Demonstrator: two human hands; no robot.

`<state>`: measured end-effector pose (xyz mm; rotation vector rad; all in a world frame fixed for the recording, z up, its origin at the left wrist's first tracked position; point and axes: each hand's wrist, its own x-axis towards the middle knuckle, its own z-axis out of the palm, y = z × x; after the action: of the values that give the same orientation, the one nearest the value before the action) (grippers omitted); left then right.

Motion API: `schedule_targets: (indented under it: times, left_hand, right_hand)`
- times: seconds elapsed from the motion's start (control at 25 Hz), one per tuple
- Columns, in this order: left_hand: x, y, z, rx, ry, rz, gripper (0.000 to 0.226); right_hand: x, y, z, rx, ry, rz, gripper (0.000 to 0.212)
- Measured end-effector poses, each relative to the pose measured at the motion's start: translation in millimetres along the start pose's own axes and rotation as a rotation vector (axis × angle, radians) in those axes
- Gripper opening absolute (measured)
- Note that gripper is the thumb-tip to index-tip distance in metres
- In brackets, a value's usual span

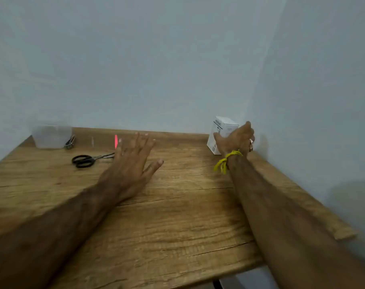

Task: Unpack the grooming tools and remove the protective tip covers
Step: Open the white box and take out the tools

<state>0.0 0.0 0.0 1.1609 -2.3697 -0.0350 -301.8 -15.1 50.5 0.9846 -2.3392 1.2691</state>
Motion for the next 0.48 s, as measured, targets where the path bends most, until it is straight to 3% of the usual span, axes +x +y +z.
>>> schedule_targets:
  times: [0.08,0.2,0.36,0.48]
  left_hand:
    - [0.9,-4.6,-2.6,-0.016,0.019,-0.008,0.086]
    - [1.2,-5.4,-4.6,-0.032,0.016,-0.006,0.084]
    - [0.4,-7.9,-11.0,-0.123,0.104,0.012,0.085]
    - [-3.1,1.8,-18.7,-0.243,0.23,0.013,0.092]
  right_hand:
    - [8.2,-5.9,9.5,0.109,-0.103,0.097,0.103]
    - [6.1,-12.1,25.9,0.264,-0.075,0.167,0.077]
    - [-25.8,-39.0,21.9,0.395,-0.017,0.063,0.069]
    - [-62.8,-62.9,3.2,0.551,-0.112,-0.087,0.069]
